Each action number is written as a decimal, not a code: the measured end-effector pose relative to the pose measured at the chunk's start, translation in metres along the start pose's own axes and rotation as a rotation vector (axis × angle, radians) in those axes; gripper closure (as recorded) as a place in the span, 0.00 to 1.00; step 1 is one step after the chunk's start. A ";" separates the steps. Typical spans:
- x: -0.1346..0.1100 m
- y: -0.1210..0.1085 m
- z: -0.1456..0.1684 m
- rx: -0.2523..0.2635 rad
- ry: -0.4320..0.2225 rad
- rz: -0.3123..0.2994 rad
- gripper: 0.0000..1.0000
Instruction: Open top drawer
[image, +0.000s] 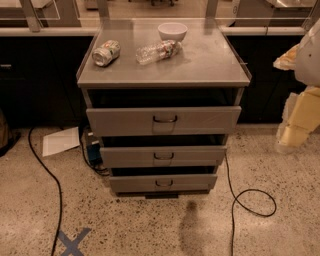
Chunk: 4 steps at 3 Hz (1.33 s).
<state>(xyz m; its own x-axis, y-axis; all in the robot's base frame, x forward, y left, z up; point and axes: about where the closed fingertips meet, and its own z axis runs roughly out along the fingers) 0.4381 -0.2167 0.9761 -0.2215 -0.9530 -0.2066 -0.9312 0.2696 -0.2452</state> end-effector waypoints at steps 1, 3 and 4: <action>0.000 0.000 0.000 0.000 0.000 0.000 0.00; 0.011 0.000 0.054 -0.044 -0.097 0.065 0.00; 0.001 -0.014 0.112 -0.045 -0.134 0.093 0.00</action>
Offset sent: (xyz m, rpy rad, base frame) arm 0.0019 -0.0075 -0.0402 0.1135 0.0364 -0.0483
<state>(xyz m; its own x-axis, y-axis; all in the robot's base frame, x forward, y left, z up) 0.4833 -0.2055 0.8734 -0.2696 -0.8964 -0.3519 -0.9213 0.3464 -0.1767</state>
